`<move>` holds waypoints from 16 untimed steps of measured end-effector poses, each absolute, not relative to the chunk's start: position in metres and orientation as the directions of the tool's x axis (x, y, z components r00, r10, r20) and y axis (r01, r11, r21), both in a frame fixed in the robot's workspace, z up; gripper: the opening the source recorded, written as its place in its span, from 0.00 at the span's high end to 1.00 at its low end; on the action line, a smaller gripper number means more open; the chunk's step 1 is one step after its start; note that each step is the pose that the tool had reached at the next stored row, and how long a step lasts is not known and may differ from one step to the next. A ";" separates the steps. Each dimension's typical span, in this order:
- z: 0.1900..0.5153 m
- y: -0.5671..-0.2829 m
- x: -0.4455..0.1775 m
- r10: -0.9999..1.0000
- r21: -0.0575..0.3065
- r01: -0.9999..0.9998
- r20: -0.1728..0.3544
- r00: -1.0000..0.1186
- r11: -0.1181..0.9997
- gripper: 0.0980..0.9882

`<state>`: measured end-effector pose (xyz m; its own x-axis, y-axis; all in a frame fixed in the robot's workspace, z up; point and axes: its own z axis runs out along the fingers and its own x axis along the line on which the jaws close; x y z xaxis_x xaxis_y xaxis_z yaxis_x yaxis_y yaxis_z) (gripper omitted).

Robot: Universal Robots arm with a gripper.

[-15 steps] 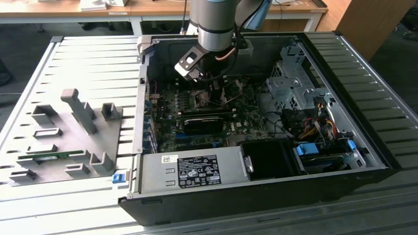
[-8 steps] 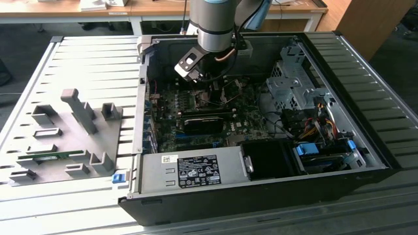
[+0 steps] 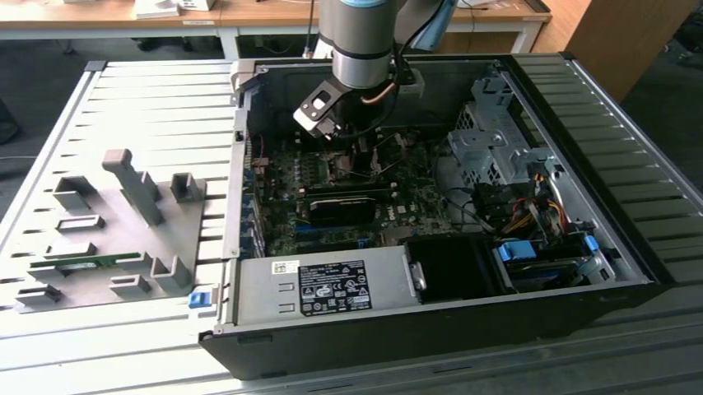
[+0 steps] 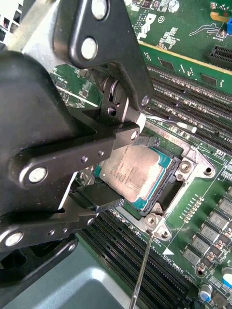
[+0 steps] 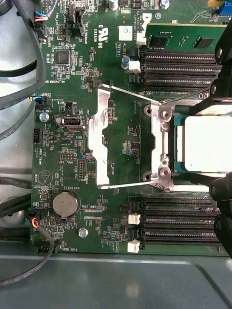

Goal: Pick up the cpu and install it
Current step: 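Place the cpu into insertion slot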

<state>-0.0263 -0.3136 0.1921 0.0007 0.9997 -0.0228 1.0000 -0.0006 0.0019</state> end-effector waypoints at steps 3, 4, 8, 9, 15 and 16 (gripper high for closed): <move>0.192 -0.314 -0.026 1.000 0.002 1.000 -0.022 0.001 -0.001 0.50; 0.192 -0.314 -0.026 1.000 0.002 1.000 -0.022 0.001 -0.001 0.50; 0.191 -0.313 -0.026 1.000 0.003 1.000 -0.021 0.001 -0.001 0.42; 0.192 -0.313 -0.026 1.000 0.002 1.000 -0.022 0.001 -0.001 0.42; 0.194 -0.314 -0.027 1.000 0.002 1.000 -0.022 0.001 -0.001 0.42; 0.194 -0.314 -0.027 1.000 0.002 1.000 -0.022 0.001 -0.001 0.42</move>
<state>-0.0269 -0.3135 0.1935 0.0007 0.9998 -0.0223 1.0000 -0.0006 0.0022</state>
